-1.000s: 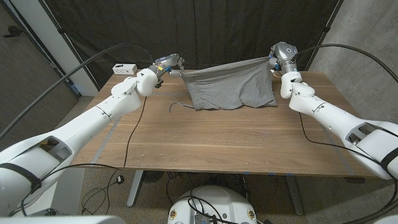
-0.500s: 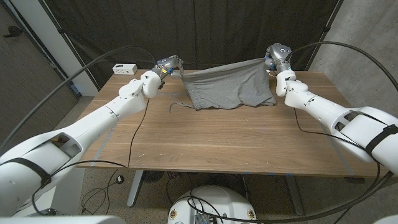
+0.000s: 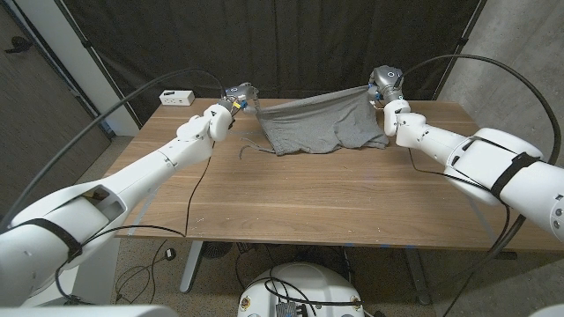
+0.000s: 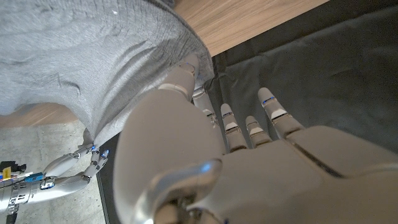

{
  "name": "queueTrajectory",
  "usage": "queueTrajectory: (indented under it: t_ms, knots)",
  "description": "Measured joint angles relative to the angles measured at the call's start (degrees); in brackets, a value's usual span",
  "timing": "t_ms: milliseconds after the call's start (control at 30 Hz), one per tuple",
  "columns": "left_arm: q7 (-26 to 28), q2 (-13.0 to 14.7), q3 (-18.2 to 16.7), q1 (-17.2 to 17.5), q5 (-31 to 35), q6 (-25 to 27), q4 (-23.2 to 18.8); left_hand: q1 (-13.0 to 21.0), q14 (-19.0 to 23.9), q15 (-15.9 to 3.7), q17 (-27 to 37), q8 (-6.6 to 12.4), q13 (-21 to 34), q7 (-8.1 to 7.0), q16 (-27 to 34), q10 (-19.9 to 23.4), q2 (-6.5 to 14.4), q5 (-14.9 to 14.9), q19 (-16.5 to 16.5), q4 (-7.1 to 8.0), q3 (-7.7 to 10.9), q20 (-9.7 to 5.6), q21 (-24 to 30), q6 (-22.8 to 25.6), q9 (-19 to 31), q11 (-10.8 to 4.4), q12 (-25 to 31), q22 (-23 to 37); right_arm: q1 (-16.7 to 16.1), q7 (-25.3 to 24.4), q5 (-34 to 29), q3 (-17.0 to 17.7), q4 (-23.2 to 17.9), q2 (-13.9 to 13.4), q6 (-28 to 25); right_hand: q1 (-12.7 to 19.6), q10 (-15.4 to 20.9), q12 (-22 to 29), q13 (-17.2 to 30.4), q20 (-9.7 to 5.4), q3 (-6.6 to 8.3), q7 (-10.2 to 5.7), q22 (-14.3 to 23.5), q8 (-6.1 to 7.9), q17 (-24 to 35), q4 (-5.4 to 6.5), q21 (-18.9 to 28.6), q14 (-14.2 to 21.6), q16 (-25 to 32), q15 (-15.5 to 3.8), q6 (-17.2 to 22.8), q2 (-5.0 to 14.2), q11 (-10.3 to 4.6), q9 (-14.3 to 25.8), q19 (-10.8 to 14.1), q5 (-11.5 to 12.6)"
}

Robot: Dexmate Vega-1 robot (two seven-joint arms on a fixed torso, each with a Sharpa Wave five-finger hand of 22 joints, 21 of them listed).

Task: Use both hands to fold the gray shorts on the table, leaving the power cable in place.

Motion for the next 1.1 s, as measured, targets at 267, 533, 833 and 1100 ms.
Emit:
queueTrajectory:
  t_ms: [267, 533, 833, 1100]
  knots:
    - [0.71, -1.43, 1.67, -1.05, 0.13, 0.66, 3.52, 0.0, 0.0, 0.0, 0.0, -0.03, 0.0, 0.0, 0.0, 0.0, 0.0, -0.44, 0.0, 0.11, -0.12, 0.0, 0.0, 0.0, -0.36, 0.0, 0.0, 0.0, 2.92, 5.31, 5.61, -7.26, 2.92, 1.61, -0.73, 0.0, 0.0, 0.0, 0.0, -0.3, 0.0, -0.22, 0.13, 0.16, 0.0, 0.0, 0.0, 0.55, 0.0, 0.26, -0.23, 0.0, 0.0, 0.01, 0.3, 0.22]
    - [1.86, -3.14, 3.7, -2.03, 0.76, 2.29, 7.12, -0.03, 0.31, -0.31, 0.0, -0.41, 0.0, -0.29, 0.0, 0.0, 0.03, -0.45, 0.02, 0.14, -0.32, 0.02, 0.08, 0.3, -0.67, 0.0, 0.0, 0.0, 3.97, 7.12, 9.63, -11.75, 2.46, 1.85, -2.23, -2.07, 0.3, 0.0, 0.3, 0.32, -1.14, -2.25, 0.13, -0.33, 0.95, 1.14, 0.43, 1.62, 0.99, 0.01, -1.62, 0.72, 0.31, -0.16, 0.91, 0.33]
    - [4.68, -5.14, 6.31, -2.34, 2.98, 7.47, 9.74, -1.19, 1.58, -0.94, 0.0, -0.76, 0.0, -0.52, 0.45, 1.33, 0.26, -1.33, 1.03, 0.7, -1.04, 1.03, 0.65, 0.53, -1.16, -1.21, 0.26, 0.01, 3.96, 4.29, 12.45, -13.78, 2.28, 2.64, -3.65, -3.17, 0.83, 0.0, 0.3, 1.34, -2.67, -3.19, 0.13, -0.55, 1.87, 1.63, 0.44, 3.58, 2.54, 0.09, -1.94, 1.22, 0.4, -0.53, 1.94, -0.12]
    - [9.09, -6.94, 8.57, -2.15, 6.27, 14.52, 11.16, -3.15, 4.83, -2.15, 0.0, -2.72, 0.0, -0.79, 0.66, 3.21, 0.72, -3.0, 2.07, 1.21, -2.04, 1.42, 1.5, -1.44, -2.13, -1.53, 0.49, 0.01, 3.85, 2.31, 13.35, -14.21, 3.52, 3.97, -4.29, -6.59, 0.12, -0.26, 0.29, 2.28, -4.46, -5.28, 0.4, -3.92, 2.0, 2.54, 0.44, 4.99, 2.61, -0.01, -7.27, 0.54, 0.81, -0.86, 2.43, -0.05]
